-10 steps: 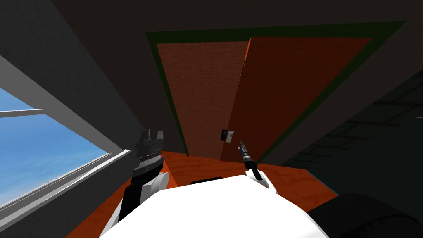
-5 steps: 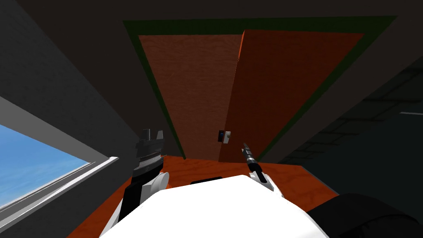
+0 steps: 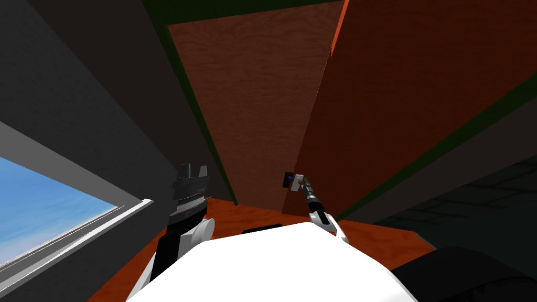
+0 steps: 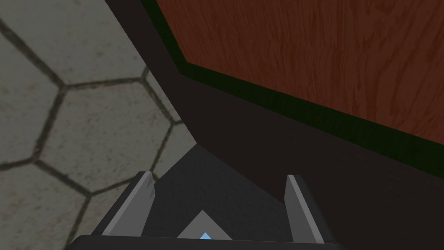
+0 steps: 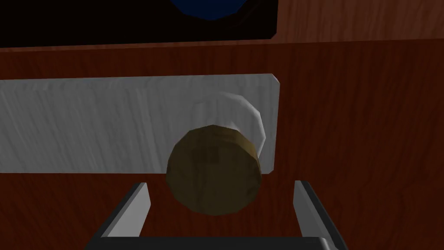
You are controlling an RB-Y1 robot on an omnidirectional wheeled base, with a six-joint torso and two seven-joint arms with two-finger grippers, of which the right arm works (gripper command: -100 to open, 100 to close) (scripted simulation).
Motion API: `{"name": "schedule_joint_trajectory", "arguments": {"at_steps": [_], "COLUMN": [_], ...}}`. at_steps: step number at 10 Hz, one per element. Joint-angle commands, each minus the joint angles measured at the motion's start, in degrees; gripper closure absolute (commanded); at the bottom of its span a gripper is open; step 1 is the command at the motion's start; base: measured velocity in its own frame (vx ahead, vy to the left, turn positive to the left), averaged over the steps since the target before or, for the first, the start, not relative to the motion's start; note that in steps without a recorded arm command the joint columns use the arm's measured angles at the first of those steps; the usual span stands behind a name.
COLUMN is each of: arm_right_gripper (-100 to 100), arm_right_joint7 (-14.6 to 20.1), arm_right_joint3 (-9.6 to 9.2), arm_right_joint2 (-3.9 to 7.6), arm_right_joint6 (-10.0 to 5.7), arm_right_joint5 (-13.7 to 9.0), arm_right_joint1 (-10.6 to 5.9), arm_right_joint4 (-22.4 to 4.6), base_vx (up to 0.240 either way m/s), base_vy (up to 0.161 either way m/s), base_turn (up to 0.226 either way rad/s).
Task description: Pull the door open
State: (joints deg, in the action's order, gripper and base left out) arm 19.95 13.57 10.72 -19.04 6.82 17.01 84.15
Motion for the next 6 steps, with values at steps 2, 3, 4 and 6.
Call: {"name": "schedule_joint_trajectory", "arguments": {"at_steps": [2,3,4,6], "arm_right_gripper": [100,100,100,100], "arm_right_joint7": [0.0,0.0,0.0,0.0], "arm_right_joint3": [0.0,0.0,0.0,0.0], "arm_right_joint2": [0.0,0.0,0.0,0.0], "arm_right_joint6": [0.0,0.0,0.0,0.0], "arm_right_joint5": [0.0,0.0,0.0,0.0], "arm_right_joint1": [0.0,0.0,0.0,0.0], "arm_right_joint4": [0.0,0.0,0.0,0.0], "base_vx": [0.054,-0.05,-0.038,-0.016], "base_vy": [0.014,-0.008,-0.007,-0.001], "base_turn": [0.001,0.002,0.025,0.001]}}
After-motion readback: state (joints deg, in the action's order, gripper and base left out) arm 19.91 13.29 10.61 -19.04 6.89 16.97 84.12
